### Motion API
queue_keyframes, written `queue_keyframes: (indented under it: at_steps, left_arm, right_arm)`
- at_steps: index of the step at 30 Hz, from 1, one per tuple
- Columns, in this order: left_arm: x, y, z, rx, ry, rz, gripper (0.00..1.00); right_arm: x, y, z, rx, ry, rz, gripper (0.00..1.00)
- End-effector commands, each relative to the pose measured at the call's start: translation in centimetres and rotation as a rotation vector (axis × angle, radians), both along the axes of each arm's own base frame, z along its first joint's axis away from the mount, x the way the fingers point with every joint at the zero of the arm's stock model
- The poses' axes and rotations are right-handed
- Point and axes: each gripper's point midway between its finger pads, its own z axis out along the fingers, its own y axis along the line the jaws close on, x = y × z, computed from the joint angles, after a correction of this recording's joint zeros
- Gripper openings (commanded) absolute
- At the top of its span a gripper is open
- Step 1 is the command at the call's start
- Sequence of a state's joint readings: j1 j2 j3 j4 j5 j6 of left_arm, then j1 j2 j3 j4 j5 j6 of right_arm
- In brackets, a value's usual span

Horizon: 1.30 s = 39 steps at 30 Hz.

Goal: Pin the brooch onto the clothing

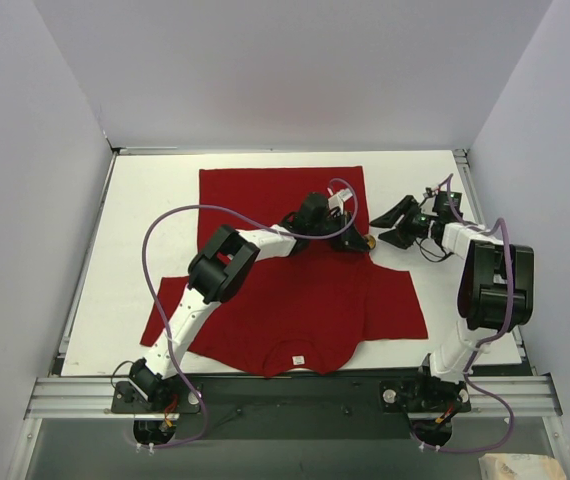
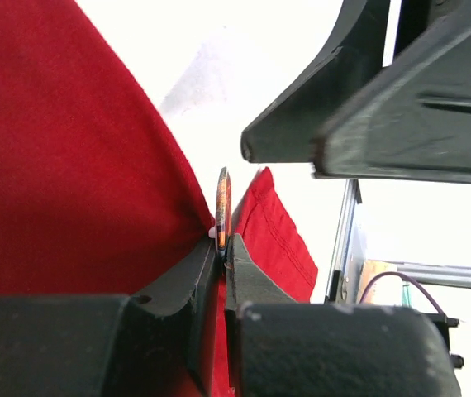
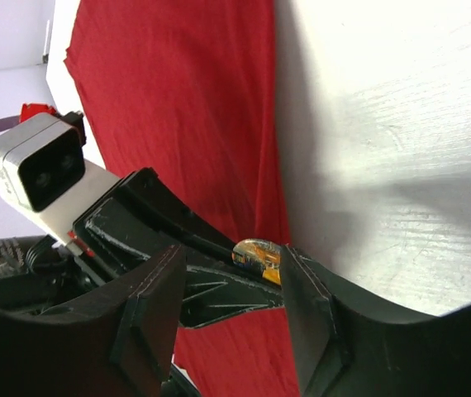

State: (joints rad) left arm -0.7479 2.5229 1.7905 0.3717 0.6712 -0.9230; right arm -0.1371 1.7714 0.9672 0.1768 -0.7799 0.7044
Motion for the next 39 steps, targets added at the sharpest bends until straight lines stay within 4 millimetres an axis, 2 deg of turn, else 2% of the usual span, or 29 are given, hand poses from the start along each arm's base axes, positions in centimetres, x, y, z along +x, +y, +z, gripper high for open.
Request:
queue_keyframes:
  at_steps: [1, 9, 13, 16, 17, 21, 24, 25, 26, 29, 32, 33, 36, 39]
  left_arm:
    - [0.3, -0.4, 5.3, -0.120, -0.107, -0.048, 0.00]
    - [0.2, -0.4, 5.4, -0.130, -0.103, -0.049, 0.00]
    - [0.3, -0.4, 4.9, -0.124, -0.094, -0.043, 0.00]
    - [0.3, -0.5, 4.6, -0.129, -0.088, -0.041, 0.00]
    - [0.3, -0.5, 4.5, -0.131, -0.078, -0.041, 0.00]
    - [0.2, -0.7, 4.5, -0.149, -0.071, -0.047, 0.00]
    - [0.0, -0.7, 4.4, -0.152, -0.064, -0.056, 0.02]
    - [0.0, -0.6, 4.3, -0.151, -0.062, -0.058, 0.03]
    - [-0.1, -0.6, 4.3, -0.151, -0.066, -0.060, 0.09]
    - [-0.2, -0.4, 3.9, -0.138, -0.071, -0.063, 0.22]
    - [-0.4, -0.2, 4.0, -0.131, -0.087, -0.066, 0.46]
    - [-0.3, -0.2, 4.1, -0.120, -0.088, -0.061, 0.57]
    - [-0.2, 0.0, 4.4, -0.106, -0.111, -0.056, 0.76]
    - [0.0, 0.5, 5.0, -0.103, -0.137, -0.041, 0.87]
  right_arm:
    - [-0.4, 0.5, 1.8, 0.023, -0.066, 0.033, 0.50]
    - [-1.2, 0.2, -0.7, 0.005, 0.014, 0.041, 0.53]
    - [-1.4, 0.9, -0.9, 0.060, 0.005, 0.048, 0.49]
    - [-1.4, 1.4, -0.8, 0.094, -0.005, 0.054, 0.42]
    - [-1.3, 1.6, -0.6, 0.107, -0.024, 0.063, 0.37]
    - [-1.5, 2.1, -0.9, 0.147, -0.038, 0.063, 0.34]
    - [-1.2, 2.3, -0.6, 0.187, -0.060, 0.053, 0.17]
    - [-1.2, 2.4, -0.5, 0.195, -0.062, 0.050, 0.06]
    - [-1.1, 2.3, -0.4, 0.193, -0.071, 0.051, 0.01]
    - [-1.2, 2.2, 0.0, 0.184, -0.083, 0.045, 0.00]
    - [-1.1, 1.8, 0.5, 0.158, -0.102, 0.035, 0.00]
    - [-1.1, 1.6, 0.9, 0.149, -0.109, 0.028, 0.00]
    - [-1.2, 1.2, 1.5, 0.126, -0.120, 0.016, 0.00]
    - [-1.2, 0.7, 2.2, 0.088, -0.137, 0.006, 0.00]
